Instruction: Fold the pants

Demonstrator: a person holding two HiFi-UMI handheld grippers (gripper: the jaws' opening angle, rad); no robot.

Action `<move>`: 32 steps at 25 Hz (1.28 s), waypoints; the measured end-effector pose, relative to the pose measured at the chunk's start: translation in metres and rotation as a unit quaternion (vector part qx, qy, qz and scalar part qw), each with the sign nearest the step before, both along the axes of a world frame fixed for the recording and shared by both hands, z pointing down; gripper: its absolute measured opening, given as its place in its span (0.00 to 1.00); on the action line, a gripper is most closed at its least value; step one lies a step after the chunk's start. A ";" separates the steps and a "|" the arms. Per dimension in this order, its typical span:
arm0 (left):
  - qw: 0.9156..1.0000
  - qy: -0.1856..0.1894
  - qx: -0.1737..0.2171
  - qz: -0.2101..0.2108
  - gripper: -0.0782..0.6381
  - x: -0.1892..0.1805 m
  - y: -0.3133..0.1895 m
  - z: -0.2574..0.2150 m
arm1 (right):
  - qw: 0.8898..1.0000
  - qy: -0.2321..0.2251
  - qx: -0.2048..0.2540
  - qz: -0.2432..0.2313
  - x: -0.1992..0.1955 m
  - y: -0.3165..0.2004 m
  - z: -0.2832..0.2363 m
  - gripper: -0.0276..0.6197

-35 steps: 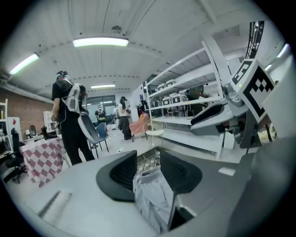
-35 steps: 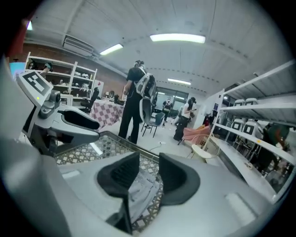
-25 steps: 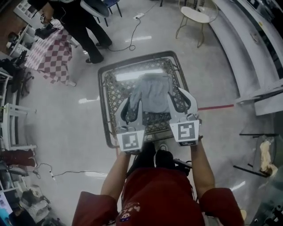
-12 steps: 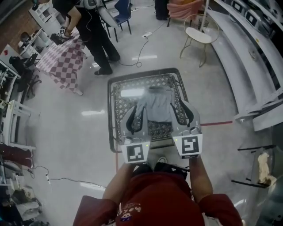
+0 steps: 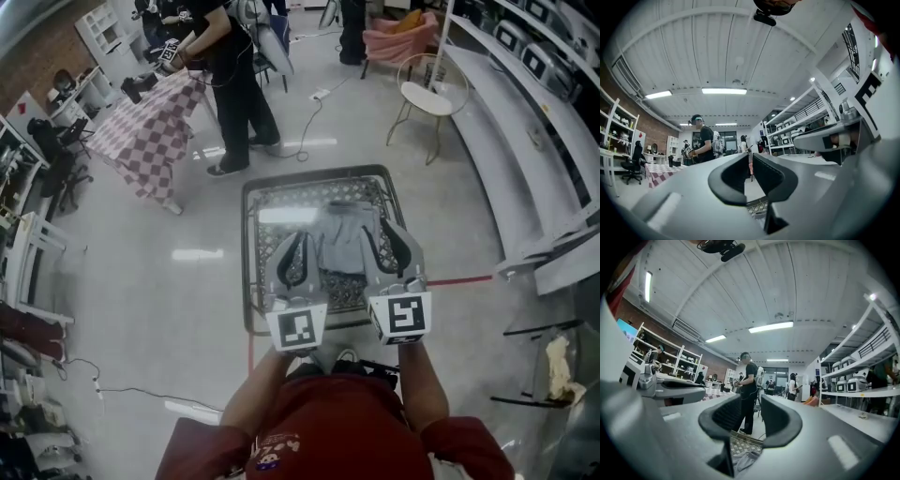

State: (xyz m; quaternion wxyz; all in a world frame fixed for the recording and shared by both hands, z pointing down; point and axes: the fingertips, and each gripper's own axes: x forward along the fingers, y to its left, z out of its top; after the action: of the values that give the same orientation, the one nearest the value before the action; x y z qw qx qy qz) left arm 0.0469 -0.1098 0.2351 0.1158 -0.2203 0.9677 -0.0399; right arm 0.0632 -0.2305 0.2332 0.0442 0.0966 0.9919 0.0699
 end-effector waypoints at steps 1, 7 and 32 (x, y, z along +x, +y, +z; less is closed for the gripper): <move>1.000 -0.001 -0.001 0.000 0.15 0.000 0.002 0.000 | 1.000 0.001 0.001 0.001 0.000 0.002 -0.001 0.23; 1.000 0.022 -0.003 0.012 0.12 0.003 0.008 0.003 | 1.000 0.013 0.015 -0.008 0.003 0.015 0.000 0.12; 0.996 0.054 0.001 0.072 0.12 -0.005 -0.007 0.049 | 0.997 0.076 -0.014 -0.005 0.003 -0.002 0.055 0.04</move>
State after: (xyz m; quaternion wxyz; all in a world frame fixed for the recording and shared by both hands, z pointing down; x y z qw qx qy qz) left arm 0.0419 -0.1170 0.2843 0.0660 -0.2913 0.9542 -0.0183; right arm 0.0659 -0.2325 0.2879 -0.0295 0.1060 0.9927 0.0486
